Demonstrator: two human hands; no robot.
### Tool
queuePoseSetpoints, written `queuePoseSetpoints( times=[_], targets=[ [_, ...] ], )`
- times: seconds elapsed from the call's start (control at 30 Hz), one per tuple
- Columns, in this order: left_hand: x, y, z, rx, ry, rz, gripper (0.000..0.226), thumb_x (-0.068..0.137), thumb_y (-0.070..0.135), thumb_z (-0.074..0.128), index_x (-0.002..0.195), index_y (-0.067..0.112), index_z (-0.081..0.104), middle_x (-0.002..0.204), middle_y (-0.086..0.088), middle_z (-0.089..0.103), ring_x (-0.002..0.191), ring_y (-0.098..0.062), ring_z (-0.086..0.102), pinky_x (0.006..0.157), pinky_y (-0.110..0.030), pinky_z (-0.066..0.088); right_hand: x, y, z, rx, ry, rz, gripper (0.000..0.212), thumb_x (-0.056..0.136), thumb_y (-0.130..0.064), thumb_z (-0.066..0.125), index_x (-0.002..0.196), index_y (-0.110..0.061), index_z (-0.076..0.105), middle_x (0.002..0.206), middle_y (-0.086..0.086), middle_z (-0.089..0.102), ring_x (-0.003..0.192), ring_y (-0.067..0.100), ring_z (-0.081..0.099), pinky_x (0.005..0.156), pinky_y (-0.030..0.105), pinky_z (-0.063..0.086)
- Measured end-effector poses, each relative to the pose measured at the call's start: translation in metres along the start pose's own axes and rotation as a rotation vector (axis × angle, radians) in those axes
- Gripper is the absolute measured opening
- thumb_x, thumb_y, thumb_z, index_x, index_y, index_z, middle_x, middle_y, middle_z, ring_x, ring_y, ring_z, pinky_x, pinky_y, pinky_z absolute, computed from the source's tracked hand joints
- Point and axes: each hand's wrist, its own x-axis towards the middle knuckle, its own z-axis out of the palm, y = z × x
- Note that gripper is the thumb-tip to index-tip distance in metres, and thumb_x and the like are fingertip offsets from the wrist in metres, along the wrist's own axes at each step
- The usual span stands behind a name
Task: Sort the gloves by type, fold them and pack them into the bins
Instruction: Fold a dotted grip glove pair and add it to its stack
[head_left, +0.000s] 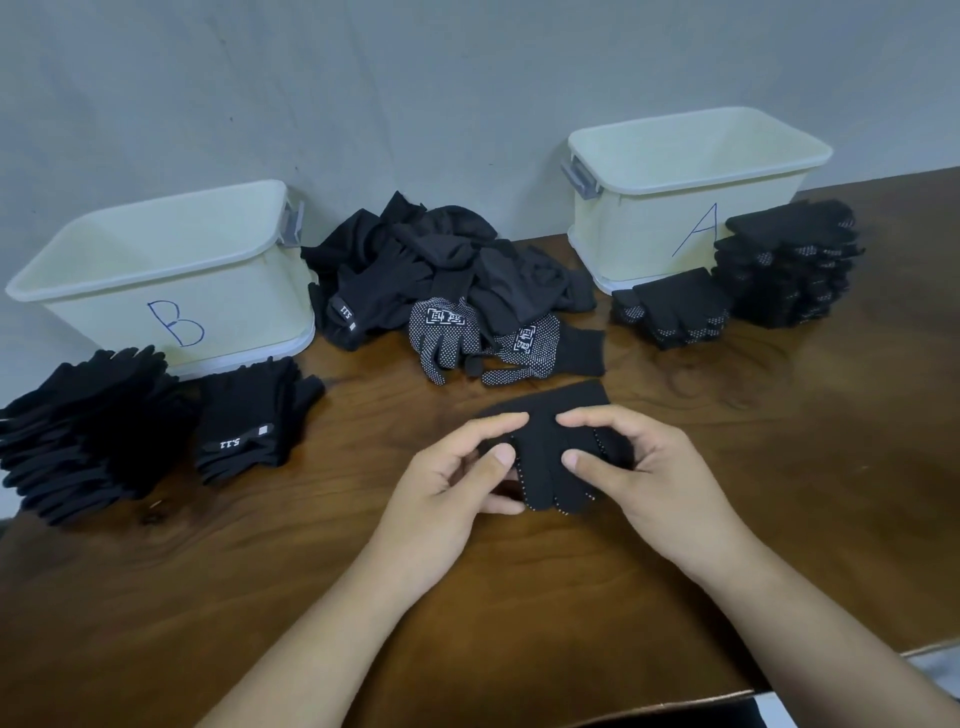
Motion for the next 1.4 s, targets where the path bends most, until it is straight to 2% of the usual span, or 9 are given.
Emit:
queuePoseSetpoints(
  times=[0.27, 0.43, 0.7, 0.83, 0.97, 1.1, 1.2, 1.3, 1.4],
  targets=[
    [0.089, 0.001, 0.069, 0.069, 0.063, 0.082, 0.033, 0.115, 0.025, 0.044, 0.132, 0.031, 0.071, 0.127, 0.008, 0.073, 0.113, -0.019, 0.072, 0.097, -0.053, 0.06, 0.041, 0.007, -0.063, 0.028, 0.354, 0.011, 0.019, 0.094, -0.016, 0.081, 0.108, -0.028, 0.083, 0.107, -0.009, 0.08, 0.101, 0.012, 0.076, 0.097, 0.04, 0.062],
    [0.16, 0.009, 0.11, 0.248, 0.13, 0.235, 0.035, 0.115, 0.031, 0.041, 0.134, 0.035, 0.069, 0.133, 0.025, 0.065, 0.131, 0.003, 0.054, 0.116, -0.031, 0.042, 0.091, 0.007, -0.108, 0.046, 0.474, -0.004, 0.016, 0.101, -0.025, 0.075, 0.113, -0.033, 0.081, 0.113, -0.012, 0.079, 0.108, 0.009, 0.074, 0.097, 0.037, 0.06],
    [0.234, 0.001, 0.142, 0.575, 0.241, 0.342, 0.044, 0.11, 0.041, 0.031, 0.138, 0.037, 0.065, 0.128, 0.017, 0.067, 0.13, -0.008, 0.046, 0.121, -0.045, 0.028, 0.145, 0.014, -0.131, 0.047, 0.568, 0.033, 0.032, 0.101, -0.017, 0.07, 0.13, -0.029, 0.075, 0.113, -0.017, 0.078, 0.099, -0.003, 0.073, 0.099, 0.026, 0.058],
    [0.236, -0.008, 0.148, 0.704, 0.223, 0.341, 0.052, 0.107, 0.044, 0.023, 0.139, 0.037, 0.063, 0.127, 0.015, 0.065, 0.131, -0.009, 0.044, 0.127, -0.048, 0.017, 0.147, 0.022, -0.133, -0.043, 0.573, 0.034, 0.033, 0.102, -0.015, 0.068, 0.133, -0.026, 0.071, 0.074, -0.03, 0.073, 0.065, 0.009, 0.059, 0.069, 0.003, 0.049],
    [0.238, -0.008, 0.147, 0.719, 0.229, 0.332, 0.051, 0.107, 0.041, 0.023, 0.139, 0.036, 0.063, 0.131, 0.015, 0.065, 0.133, -0.009, 0.045, 0.127, -0.049, 0.018, 0.146, 0.023, -0.133, -0.139, 0.565, 0.058, 0.039, 0.102, -0.02, 0.068, 0.139, -0.029, 0.069, 0.056, -0.01, 0.062, 0.05, 0.011, 0.047, 0.053, 0.013, 0.045],
    [0.237, -0.009, 0.147, 0.761, 0.231, 0.319, 0.054, 0.106, 0.043, 0.02, 0.137, 0.037, 0.064, 0.131, 0.015, 0.066, 0.133, -0.011, 0.046, 0.128, -0.047, 0.015, 0.143, 0.027, -0.131, -0.231, 0.551, 0.077, 0.036, 0.102, -0.023, 0.068, 0.138, -0.03, 0.068, 0.052, -0.013, 0.058, 0.041, 0.004, 0.043, 0.05, 0.012, 0.041],
    [0.239, -0.011, 0.147, 0.797, 0.239, 0.33, 0.053, 0.106, 0.043, 0.021, 0.138, 0.037, 0.063, 0.131, 0.013, 0.065, 0.134, -0.013, 0.046, 0.127, -0.049, 0.018, 0.14, 0.026, -0.128, -0.359, 0.53, 0.077, 0.04, 0.101, -0.03, 0.067, 0.141, -0.03, 0.066, 0.084, -0.017, 0.064, 0.067, -0.001, 0.055, 0.077, 0.022, 0.053],
    [0.239, -0.016, 0.149, 0.886, 0.259, 0.319, 0.048, 0.106, 0.042, 0.028, 0.139, 0.037, 0.063, 0.133, 0.011, 0.064, 0.137, -0.016, 0.045, 0.127, -0.05, 0.018, 0.139, 0.025, -0.127, -0.502, 0.52, 0.093, 0.046, 0.101, -0.036, 0.066, 0.146, -0.027, 0.063, 0.134, -0.007, 0.068, 0.117, 0.018, 0.064, 0.112, 0.037, 0.049],
    [0.238, -0.019, 0.15, 0.936, 0.304, 0.339, 0.044, 0.106, 0.041, 0.036, 0.14, 0.037, 0.064, 0.14, 0.005, 0.062, 0.139, -0.02, 0.044, 0.126, -0.046, 0.022, 0.129, 0.021, -0.126, -0.638, 0.526, 0.064, 0.046, 0.103, -0.039, 0.062, 0.148, -0.027, 0.062, 0.151, -0.008, 0.058, 0.138, 0.02, 0.048, 0.111, 0.024, 0.033]
  ],
)
